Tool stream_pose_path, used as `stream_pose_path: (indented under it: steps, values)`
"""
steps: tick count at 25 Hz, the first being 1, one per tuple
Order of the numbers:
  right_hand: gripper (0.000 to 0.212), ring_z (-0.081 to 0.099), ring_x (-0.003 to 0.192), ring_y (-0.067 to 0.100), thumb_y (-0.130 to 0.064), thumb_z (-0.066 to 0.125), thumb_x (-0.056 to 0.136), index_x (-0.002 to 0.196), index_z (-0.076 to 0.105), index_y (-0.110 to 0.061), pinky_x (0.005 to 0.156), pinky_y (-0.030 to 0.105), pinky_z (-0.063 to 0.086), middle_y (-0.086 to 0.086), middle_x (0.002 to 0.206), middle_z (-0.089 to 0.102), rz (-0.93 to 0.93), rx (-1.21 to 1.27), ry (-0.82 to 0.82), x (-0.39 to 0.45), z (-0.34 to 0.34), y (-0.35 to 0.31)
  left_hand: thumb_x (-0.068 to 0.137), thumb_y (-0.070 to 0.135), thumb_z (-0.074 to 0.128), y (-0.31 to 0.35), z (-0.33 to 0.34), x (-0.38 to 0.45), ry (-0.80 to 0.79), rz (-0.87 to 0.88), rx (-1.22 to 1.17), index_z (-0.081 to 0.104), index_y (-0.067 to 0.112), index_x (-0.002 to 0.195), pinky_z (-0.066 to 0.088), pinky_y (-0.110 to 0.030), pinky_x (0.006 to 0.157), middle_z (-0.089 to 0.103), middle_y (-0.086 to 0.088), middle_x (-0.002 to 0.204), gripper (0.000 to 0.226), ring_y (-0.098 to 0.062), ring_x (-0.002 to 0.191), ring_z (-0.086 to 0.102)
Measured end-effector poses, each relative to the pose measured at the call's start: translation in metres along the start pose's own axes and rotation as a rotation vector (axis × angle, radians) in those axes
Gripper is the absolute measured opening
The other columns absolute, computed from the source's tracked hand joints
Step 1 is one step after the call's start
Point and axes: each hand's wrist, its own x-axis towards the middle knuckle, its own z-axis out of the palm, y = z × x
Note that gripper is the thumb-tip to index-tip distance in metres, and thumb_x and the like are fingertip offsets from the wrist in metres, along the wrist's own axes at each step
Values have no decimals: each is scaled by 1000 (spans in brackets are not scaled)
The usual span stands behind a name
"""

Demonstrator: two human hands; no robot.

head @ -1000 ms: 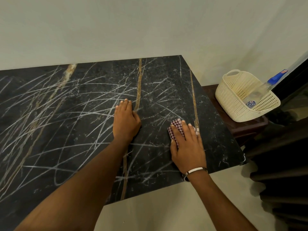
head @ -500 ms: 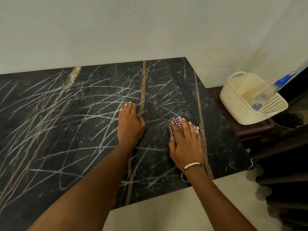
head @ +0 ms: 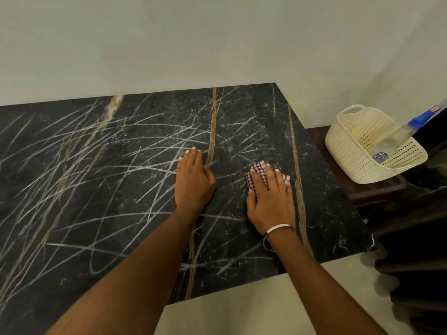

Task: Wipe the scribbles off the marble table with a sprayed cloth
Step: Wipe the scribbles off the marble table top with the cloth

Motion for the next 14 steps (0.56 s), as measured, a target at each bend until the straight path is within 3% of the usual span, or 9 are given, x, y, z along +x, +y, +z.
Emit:
stream_pose_path:
  steps: [8,14]
  values:
    - [54,15,146,27,-40,37,95,148,29,-31,118,49,14,4,159,18,174,-18,48,24,-2,39,97,25,40,0,1,2,13,4,3,35,8,147,16,-39,121,34,-9,154,53,-20,144,26]
    - [54,15,146,27,-40,37,95,147,29,-32,119,48,12,4,159,19,1,7,16,21,5,0,97,25,42,1,0,1,7,-8,14,34,10,148,15,-38,121,33,-8,155,54,-19,145,24]
